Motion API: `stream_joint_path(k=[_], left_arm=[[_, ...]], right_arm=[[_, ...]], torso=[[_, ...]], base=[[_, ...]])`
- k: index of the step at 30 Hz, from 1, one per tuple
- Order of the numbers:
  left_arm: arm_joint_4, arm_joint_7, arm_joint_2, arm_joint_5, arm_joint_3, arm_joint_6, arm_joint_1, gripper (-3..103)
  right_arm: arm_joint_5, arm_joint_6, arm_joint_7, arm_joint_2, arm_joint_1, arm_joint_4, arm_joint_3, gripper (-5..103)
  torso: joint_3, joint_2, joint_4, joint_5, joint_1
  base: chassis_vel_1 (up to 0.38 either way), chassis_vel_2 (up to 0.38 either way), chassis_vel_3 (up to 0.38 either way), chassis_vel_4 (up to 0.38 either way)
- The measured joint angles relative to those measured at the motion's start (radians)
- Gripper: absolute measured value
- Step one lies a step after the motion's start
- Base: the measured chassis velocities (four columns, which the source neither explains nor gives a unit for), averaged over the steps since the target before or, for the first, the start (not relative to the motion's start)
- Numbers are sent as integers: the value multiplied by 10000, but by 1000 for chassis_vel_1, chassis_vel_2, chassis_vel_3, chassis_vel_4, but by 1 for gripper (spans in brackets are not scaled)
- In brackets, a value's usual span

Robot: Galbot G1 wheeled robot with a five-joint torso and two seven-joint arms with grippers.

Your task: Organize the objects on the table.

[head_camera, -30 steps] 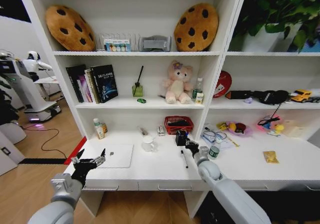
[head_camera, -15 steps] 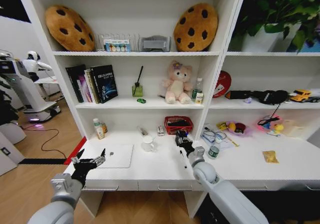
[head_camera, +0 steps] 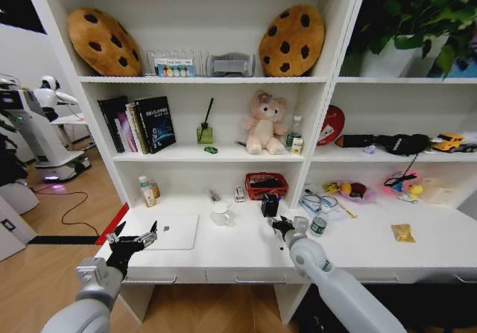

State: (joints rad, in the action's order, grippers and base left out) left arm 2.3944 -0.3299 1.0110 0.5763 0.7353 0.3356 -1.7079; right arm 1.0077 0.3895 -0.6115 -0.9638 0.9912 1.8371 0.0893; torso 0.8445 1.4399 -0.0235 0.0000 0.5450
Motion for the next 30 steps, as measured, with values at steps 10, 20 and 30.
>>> stream_joint_path(k=[10,20,30], left_arm=[[0,0,0,0,0,0,0,100],[0,0,0,0,0,0,0,100],[0,0,0,0,0,0,0,100]], right_arm=[[-100,8,288,-106,-117,-542,-258,100],[-242,-113,529,-238,-665,-1719,-734,86],[-285,-131,702,-311,-795,-2096,-919,49]], torso=[[0,0,1,0,0],[0,-1,1,0,0],[0,0,0,-2,0]], base=[[0,0,0,0],[0,0,0,0],[0,0,0,0]])
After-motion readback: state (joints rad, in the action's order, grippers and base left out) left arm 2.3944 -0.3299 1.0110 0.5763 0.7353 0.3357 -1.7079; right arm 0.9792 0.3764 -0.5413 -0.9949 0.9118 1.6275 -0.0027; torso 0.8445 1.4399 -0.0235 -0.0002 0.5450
